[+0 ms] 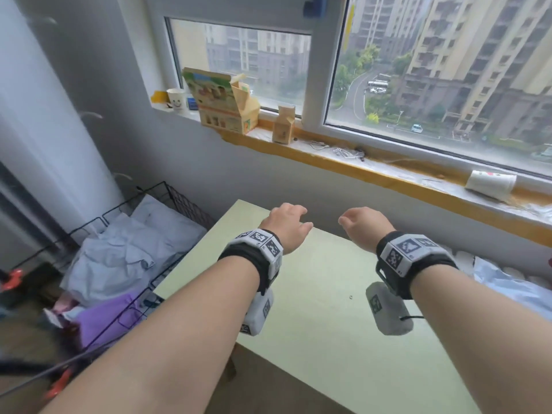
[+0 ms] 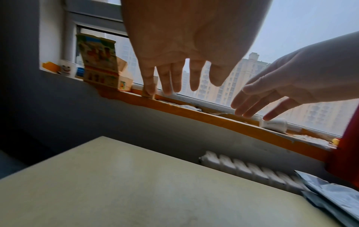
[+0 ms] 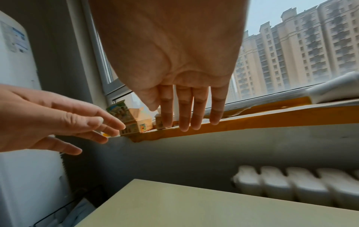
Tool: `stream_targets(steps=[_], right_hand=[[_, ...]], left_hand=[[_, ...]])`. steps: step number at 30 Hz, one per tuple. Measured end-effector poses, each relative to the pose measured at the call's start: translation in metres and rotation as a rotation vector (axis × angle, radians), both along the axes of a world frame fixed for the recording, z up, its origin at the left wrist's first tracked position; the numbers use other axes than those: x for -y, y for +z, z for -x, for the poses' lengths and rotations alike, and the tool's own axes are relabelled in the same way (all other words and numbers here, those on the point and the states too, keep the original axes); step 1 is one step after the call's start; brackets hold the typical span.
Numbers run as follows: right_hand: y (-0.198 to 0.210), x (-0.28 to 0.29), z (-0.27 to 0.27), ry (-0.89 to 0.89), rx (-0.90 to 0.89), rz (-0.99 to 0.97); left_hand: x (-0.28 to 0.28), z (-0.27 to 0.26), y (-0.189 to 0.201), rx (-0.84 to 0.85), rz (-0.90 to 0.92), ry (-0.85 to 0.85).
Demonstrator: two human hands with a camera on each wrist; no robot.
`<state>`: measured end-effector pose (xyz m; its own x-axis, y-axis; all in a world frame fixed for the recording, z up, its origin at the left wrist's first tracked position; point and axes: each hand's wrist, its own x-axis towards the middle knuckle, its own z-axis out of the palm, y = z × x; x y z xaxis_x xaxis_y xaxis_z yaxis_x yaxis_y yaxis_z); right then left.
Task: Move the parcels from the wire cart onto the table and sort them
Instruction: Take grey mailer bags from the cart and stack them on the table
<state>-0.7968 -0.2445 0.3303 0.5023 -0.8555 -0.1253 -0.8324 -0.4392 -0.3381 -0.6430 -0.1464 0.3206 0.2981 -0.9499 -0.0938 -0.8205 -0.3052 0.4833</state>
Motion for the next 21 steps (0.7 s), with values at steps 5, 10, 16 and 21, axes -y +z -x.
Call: stream_targets(steps=[5, 10, 16, 21], right_hand=[[-0.008, -0.037, -0.086, 0.059, 0.009, -0.002], [-0.022, -0.078, -0.170, 0.157, -0.008, -0.029], [-0.037, -0.116, -0.248, 0.291, -0.025, -0.029], [-0.050, -0.127, -0.314, 0.386, -0.048, -0.049]], left_hand=[[-0.048, -0.084, -0.009, 0.019, -0.008, 0.106], [-0.100, -0.157, -0.027, 0.006, -0.033, 0.216], [-0.153, -0.224, -0.042, 0.000, -0.049, 0.335], [-0.185, -0.275, -0.053, -0.011, -0.035, 0.451]])
